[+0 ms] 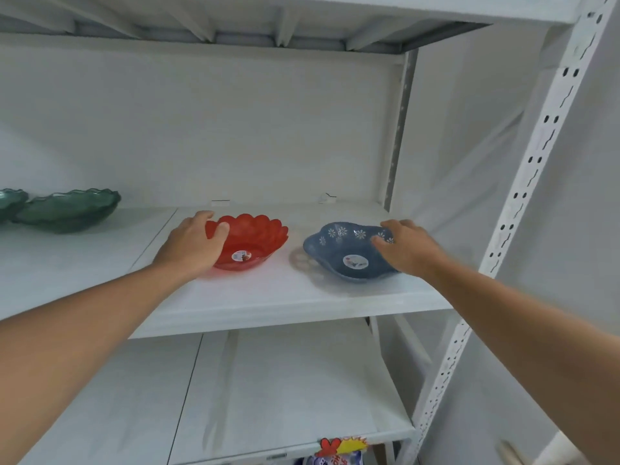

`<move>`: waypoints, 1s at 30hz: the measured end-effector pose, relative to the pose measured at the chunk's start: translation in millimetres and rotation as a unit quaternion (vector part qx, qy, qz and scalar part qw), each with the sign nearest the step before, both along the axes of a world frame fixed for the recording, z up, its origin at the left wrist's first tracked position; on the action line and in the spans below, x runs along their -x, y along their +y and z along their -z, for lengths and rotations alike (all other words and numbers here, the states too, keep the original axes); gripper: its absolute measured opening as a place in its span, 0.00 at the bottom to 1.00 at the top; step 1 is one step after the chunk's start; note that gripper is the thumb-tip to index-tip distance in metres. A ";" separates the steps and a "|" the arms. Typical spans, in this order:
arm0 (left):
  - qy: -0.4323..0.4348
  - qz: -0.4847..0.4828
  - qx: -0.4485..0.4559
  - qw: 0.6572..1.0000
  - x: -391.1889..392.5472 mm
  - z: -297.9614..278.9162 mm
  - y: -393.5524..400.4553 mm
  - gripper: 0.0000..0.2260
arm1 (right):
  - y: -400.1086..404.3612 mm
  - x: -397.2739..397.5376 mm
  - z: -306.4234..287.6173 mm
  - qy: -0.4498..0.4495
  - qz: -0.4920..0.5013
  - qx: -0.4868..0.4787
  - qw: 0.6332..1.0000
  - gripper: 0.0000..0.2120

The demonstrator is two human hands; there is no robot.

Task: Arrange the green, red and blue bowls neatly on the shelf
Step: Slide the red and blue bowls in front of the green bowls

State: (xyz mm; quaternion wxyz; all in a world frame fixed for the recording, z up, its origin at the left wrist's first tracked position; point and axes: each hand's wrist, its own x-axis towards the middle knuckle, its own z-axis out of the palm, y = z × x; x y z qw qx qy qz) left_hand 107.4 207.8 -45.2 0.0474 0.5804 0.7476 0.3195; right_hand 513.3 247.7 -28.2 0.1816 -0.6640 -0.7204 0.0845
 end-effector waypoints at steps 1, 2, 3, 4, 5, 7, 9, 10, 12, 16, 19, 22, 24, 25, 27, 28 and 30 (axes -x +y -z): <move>0.011 -0.015 0.012 1.000 1.5 1.1 3.2 0.31 | 4.3 -9.9 3.8 -0.002 0.009 0.003 1.000 0.31; 0.015 -0.032 0.027 0.999 3.2 2.7 6.3 0.31 | 8.8 -18.8 8.6 -0.004 0.021 0.009 1.000 0.31; 0.013 -0.052 0.043 0.998 4.3 4.8 9.3 0.31 | 13.7 -26.4 13.5 -0.004 0.036 0.016 0.999 0.31; 0.007 -0.074 0.060 0.995 4.6 7.4 11.9 0.31 | 18.5 -31.7 18.6 -0.002 0.053 0.025 0.998 0.31; 0.003 -0.098 0.074 0.992 4.0 10.2 14.0 0.31 | 22.6 -35.0 23.7 0.004 0.072 0.035 0.997 0.29; -0.003 -0.146 0.083 0.986 0.8 13.5 16.9 0.31 | 29.3 -36.6 32.0 0.026 0.103 0.061 0.992 0.25; -0.032 -0.181 0.092 0.979 2.2 15.0 21.0 0.30 | 35.3 -34.9 36.1 0.079 0.116 0.087 0.986 0.22; -0.075 -0.189 0.107 0.973 4.5 15.0 23.8 0.29 | 39.0 -33.9 37.7 0.120 0.120 0.098 0.981 0.20; -0.219 -0.171 0.131 0.952 9.9 16.6 24.9 0.21 | 44.4 -30.4 42.1 0.226 0.125 0.128 0.957 0.15; -0.411 -0.129 0.084 0.899 16.5 16.7 16.0 0.08 | 50.0 -13.6 46.4 0.398 0.089 0.153 0.900 0.08; -0.405 -0.147 0.026 0.902 38.4 9.0 3.0 0.10 | 59.0 13.0 43.0 0.429 0.056 0.111 0.895 0.08; -0.375 -0.172 -0.019 0.911 80.4 2.2 -28.7 0.13 | 60.7 62.6 42.7 0.447 0.007 0.093 0.890 0.09; -0.388 -0.197 -0.045 0.899 112.1 -4.4 -55.0 0.12 | 56.7 101.6 46.2 0.451 -0.025 0.103 0.886 0.08; -0.390 -0.211 -0.055 0.895 129.4 -8.1 -70.1 0.11 | 52.9 122.7 48.0 0.449 -0.039 0.112 0.885 0.08; -0.382 -0.239 -0.066 0.890 169.3 -13.0 -100.7 0.12 | 42.0 165.2 48.4 0.443 -0.057 0.130 0.885 0.09; -0.375 -0.249 -0.070 0.890 192.0 -14.2 -116.4 0.13 | 35.3 186.9 48.1 0.440 -0.065 0.135 0.886 0.08; -0.370 -0.261 -0.084 0.888 238.1 -16.2 -146.5 0.14 | 20.7 229.6 46.6 0.430 -0.079 0.140 0.888 0.08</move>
